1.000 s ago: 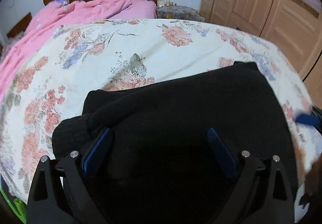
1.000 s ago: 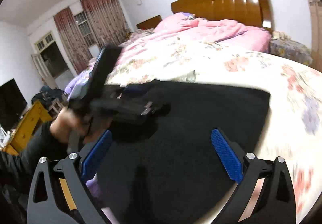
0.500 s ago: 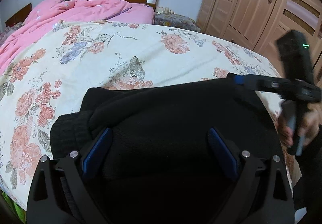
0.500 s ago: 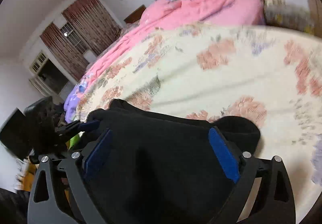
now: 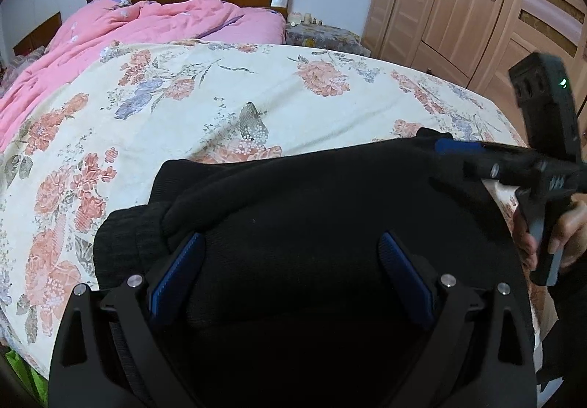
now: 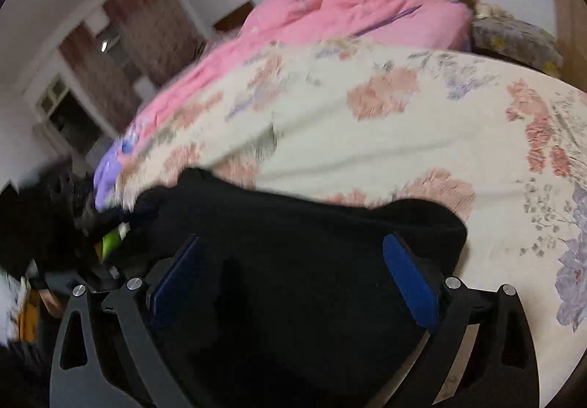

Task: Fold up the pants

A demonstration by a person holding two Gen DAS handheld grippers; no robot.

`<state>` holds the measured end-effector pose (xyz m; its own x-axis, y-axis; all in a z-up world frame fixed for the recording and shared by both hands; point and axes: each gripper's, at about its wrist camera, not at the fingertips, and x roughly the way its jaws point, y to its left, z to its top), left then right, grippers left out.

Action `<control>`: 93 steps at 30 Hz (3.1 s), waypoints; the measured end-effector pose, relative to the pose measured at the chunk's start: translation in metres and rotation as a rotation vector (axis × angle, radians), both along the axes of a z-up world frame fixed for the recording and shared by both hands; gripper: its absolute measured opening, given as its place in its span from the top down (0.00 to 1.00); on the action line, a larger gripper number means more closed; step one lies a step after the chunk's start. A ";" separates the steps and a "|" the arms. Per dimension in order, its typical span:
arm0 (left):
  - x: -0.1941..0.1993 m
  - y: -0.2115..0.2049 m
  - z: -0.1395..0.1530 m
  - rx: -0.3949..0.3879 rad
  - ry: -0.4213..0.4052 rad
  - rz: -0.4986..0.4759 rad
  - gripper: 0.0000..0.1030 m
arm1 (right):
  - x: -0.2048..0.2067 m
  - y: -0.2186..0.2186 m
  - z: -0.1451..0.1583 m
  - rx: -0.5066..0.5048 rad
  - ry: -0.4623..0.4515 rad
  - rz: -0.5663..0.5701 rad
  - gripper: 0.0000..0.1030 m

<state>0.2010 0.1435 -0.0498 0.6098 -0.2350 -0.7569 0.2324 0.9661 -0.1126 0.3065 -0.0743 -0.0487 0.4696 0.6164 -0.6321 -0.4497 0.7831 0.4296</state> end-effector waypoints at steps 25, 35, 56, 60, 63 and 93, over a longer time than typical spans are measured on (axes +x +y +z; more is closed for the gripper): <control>-0.066 -0.007 -0.009 0.206 -0.098 0.074 0.02 | -0.108 0.033 -0.003 -0.373 -0.154 -0.128 0.04; -0.110 0.030 -0.001 0.110 -0.110 0.080 0.01 | -0.193 0.029 -0.013 -0.319 -0.179 -0.003 0.04; 0.056 -0.007 0.004 0.099 0.078 0.020 0.01 | -0.228 0.078 -0.034 -0.390 -0.312 0.068 0.04; 0.059 0.001 0.004 0.061 0.078 0.035 0.01 | -0.229 0.080 -0.036 -0.395 -0.318 0.067 0.04; 0.063 0.005 0.004 0.046 0.074 0.059 0.01 | -0.228 0.080 -0.036 -0.397 -0.326 0.065 0.04; -0.177 0.006 0.049 0.345 -0.436 0.194 0.02 | -0.269 0.018 0.010 -0.360 -0.303 -0.167 0.04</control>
<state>0.0241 0.1492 -0.0006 0.8893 0.1273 -0.4393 0.0022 0.9592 0.2826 0.0376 -0.0558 -0.0386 0.7387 0.2849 -0.6108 -0.3685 0.9295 -0.0120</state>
